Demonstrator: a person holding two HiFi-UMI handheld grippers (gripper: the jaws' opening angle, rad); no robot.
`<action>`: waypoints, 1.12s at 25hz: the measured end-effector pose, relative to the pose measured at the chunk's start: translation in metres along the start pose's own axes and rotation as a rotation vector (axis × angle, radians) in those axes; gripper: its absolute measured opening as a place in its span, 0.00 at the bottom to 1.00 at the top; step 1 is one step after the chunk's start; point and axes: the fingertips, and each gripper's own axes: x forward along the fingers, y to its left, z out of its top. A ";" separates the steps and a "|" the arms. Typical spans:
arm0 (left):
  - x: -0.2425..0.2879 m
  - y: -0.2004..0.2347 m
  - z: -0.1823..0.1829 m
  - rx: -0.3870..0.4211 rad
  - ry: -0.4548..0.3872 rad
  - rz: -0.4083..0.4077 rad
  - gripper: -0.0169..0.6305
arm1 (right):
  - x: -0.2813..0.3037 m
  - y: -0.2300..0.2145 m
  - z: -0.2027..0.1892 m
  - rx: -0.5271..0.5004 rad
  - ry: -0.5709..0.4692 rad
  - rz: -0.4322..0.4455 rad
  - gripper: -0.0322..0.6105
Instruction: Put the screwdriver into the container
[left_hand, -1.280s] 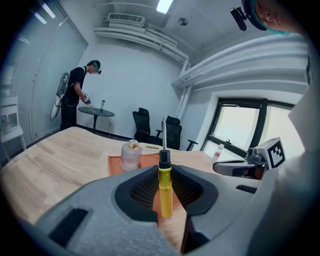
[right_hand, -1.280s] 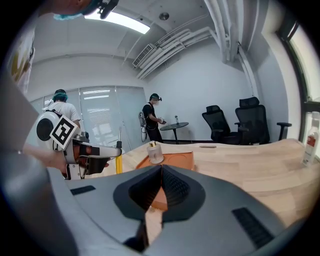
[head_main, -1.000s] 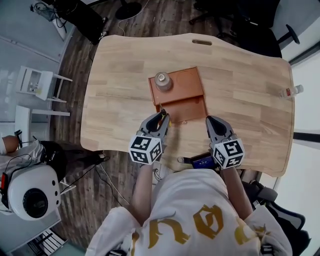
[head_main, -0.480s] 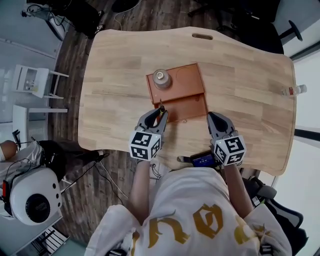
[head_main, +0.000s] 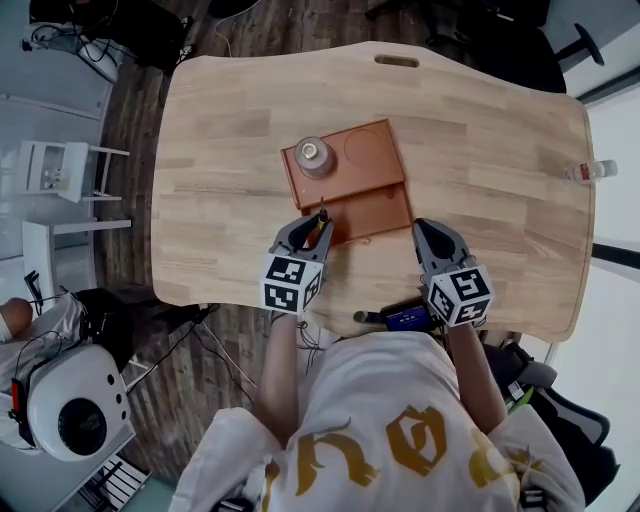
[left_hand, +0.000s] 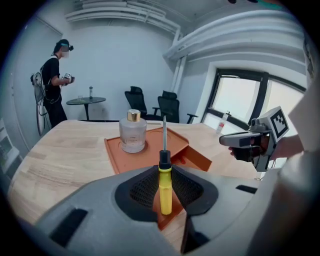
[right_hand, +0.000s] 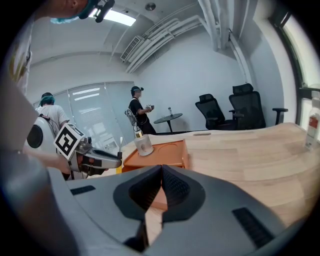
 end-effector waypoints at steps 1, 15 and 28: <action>0.003 0.001 -0.003 0.008 0.020 -0.001 0.15 | 0.002 -0.002 0.001 0.002 -0.001 -0.001 0.07; 0.024 0.007 -0.023 0.056 0.151 -0.027 0.15 | 0.015 -0.018 -0.004 0.014 0.024 -0.008 0.07; 0.036 -0.004 -0.031 0.121 0.249 -0.103 0.15 | 0.015 -0.026 -0.008 0.072 0.031 -0.004 0.07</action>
